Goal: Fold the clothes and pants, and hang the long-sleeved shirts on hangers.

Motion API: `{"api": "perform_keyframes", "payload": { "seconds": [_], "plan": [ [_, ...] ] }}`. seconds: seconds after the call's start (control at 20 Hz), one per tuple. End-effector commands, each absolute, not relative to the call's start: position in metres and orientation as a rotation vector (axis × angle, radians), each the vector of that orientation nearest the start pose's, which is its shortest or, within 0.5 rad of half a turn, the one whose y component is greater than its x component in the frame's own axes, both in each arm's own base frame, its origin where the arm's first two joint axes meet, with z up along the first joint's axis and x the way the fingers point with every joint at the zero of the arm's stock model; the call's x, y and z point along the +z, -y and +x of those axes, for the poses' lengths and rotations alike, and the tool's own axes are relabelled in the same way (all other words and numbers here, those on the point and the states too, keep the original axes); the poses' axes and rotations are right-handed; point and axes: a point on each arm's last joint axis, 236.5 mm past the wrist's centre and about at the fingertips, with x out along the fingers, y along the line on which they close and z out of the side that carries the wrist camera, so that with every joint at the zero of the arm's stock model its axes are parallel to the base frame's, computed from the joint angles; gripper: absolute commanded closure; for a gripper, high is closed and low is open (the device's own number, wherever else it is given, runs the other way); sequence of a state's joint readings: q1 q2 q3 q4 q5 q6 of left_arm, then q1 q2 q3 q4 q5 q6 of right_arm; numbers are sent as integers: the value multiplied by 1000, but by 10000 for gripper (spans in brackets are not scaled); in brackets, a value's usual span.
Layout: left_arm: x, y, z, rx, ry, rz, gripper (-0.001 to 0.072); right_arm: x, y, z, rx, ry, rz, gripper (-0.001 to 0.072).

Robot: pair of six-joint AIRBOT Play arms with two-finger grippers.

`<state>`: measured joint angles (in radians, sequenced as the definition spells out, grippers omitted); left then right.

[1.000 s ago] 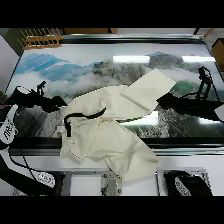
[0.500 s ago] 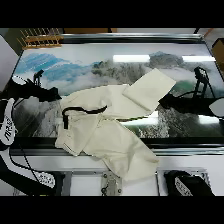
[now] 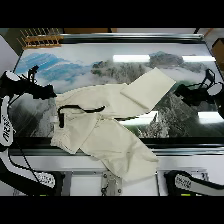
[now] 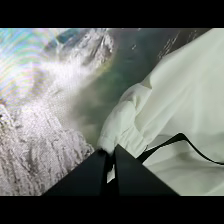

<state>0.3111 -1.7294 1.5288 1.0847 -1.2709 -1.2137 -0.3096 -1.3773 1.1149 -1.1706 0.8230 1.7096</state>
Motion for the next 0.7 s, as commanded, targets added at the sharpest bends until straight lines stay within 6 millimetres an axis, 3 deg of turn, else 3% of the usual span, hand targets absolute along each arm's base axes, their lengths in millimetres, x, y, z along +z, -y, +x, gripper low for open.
{"api": "perform_keyframes", "payload": {
  "seconds": [0.0, 0.3, 0.5, 0.65],
  "plan": [
    [-38, -42, 461, -248, -1315, -353, 692, -48, 114, 482, -290, -909, 900, 127],
    [-38, -42, 462, -245, -1310, -353, 691, -91, 87, 550, -166, -932, 890, 127],
    [-38, -43, 462, -244, -1308, -353, 692, -96, 65, 590, -110, -909, 849, 128],
    [-38, -43, 462, -244, -1308, -353, 691, -97, 63, 606, -109, -874, 832, 131]
  ]
}}
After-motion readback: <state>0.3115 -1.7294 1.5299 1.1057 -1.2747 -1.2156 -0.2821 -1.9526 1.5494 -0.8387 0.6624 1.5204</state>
